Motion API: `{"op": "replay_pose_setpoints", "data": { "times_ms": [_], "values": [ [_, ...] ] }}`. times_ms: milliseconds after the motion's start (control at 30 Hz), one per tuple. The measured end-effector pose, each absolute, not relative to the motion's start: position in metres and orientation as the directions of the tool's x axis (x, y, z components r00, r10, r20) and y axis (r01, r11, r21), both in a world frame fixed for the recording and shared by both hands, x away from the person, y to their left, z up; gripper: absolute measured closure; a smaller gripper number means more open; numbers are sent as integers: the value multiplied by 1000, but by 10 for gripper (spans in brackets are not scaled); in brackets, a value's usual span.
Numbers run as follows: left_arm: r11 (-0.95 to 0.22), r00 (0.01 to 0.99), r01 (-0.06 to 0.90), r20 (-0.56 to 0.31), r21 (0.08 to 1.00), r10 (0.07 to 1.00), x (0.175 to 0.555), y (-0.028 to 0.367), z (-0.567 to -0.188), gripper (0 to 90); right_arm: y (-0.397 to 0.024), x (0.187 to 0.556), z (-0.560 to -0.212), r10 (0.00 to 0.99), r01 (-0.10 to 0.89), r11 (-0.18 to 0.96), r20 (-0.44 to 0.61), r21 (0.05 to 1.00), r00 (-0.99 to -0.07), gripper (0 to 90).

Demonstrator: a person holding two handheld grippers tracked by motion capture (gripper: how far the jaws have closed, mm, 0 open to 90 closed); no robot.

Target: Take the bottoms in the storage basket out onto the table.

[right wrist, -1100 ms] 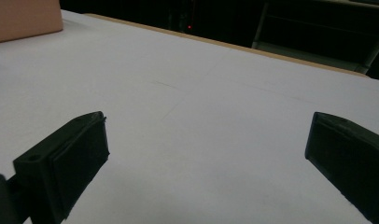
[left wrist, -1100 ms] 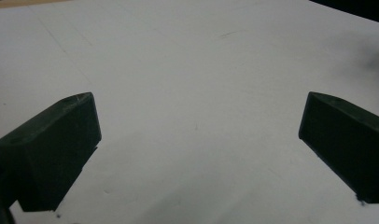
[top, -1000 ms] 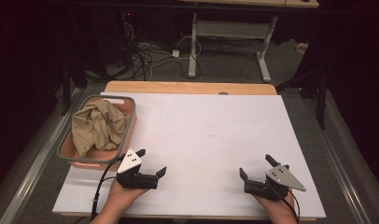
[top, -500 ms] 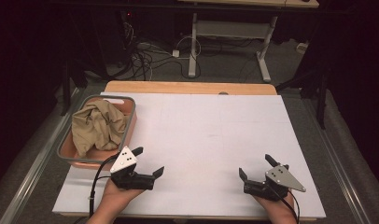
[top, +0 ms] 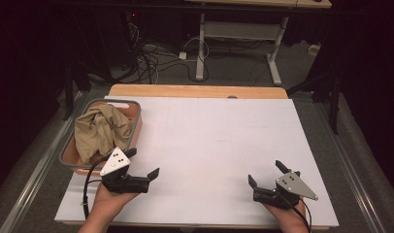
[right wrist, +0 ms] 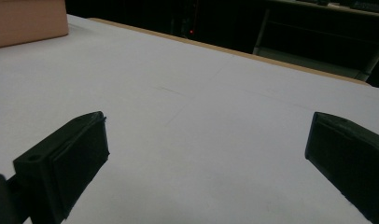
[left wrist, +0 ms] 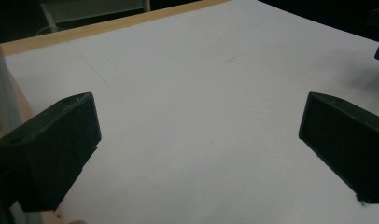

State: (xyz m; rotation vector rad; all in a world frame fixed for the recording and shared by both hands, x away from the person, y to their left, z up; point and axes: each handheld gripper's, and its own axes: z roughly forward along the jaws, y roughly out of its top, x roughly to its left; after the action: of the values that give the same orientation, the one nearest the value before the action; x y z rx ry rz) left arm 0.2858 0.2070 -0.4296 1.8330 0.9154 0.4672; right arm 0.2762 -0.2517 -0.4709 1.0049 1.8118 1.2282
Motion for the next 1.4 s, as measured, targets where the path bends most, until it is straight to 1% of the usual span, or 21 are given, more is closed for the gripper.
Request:
{"op": "replay_pose_setpoints", "data": {
  "times_ms": [367, 667, 967, 1400],
  "values": [
    [-227, 585, 401, -58, 888, 809, 291, 230, -427, 0, -252, 276, -471, 888, 206, 240, -128, 949, -441, 6],
    [-193, 543, 422, -76, 886, 836, 296, 251, -429, 0, -252, 276, -471, 888, 208, 238, -127, 949, -442, 6],
    [-182, 505, 435, -72, 882, 860, 297, 267, -429, 0, -251, 276, -471, 888, 208, 238, -126, 949, -442, 6],
    [-150, 464, 451, -88, 880, 881, 300, 288, -431, 0, -251, 276, -471, 887, 210, 239, -125, 948, -444, 6]
  ]
}}
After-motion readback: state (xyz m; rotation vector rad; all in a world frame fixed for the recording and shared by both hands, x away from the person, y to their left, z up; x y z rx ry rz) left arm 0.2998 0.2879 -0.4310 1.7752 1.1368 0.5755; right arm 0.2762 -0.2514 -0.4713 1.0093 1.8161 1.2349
